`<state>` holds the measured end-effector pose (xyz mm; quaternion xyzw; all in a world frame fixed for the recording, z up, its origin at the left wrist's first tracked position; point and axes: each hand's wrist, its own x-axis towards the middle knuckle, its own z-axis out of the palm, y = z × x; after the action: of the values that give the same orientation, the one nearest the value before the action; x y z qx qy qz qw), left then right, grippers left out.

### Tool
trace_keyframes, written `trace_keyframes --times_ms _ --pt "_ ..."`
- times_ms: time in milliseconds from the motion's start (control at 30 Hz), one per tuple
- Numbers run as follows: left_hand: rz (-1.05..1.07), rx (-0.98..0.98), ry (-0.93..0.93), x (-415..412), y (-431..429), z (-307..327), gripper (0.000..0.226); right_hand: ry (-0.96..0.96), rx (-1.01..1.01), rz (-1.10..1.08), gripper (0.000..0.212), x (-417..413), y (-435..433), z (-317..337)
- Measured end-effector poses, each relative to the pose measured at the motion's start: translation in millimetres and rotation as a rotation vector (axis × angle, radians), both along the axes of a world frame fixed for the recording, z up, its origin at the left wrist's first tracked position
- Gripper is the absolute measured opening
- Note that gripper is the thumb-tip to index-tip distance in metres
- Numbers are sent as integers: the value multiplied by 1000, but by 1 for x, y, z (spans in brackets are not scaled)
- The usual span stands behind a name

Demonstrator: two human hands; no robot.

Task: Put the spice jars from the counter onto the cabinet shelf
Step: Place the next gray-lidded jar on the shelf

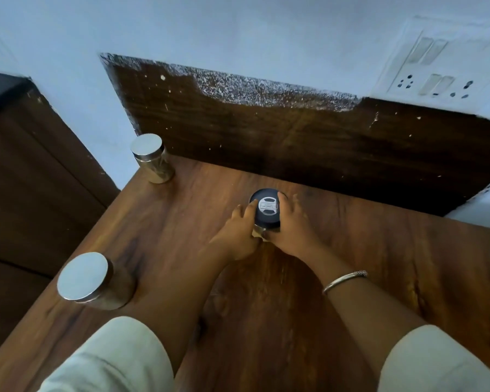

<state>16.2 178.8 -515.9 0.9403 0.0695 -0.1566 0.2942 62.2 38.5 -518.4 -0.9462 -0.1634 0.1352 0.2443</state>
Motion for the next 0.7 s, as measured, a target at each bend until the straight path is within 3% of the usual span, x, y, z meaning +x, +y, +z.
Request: trace_keyframes --times_ms 267,433,600,700 --pt "80 -96 -168 1 -9 -4 77 -77 201 -53 88 -2 0 -18" --pt "101 -186 -238 -7 -16 9 86 -131 352 -114 84 -15 -9 -11" --pt "88 -292 -456 -29 -26 38 90 -188 599 -209 88 -36 -17 18" --pt "66 -307 -555 -45 -32 57 94 -235 649 -234 95 -52 -23 41"
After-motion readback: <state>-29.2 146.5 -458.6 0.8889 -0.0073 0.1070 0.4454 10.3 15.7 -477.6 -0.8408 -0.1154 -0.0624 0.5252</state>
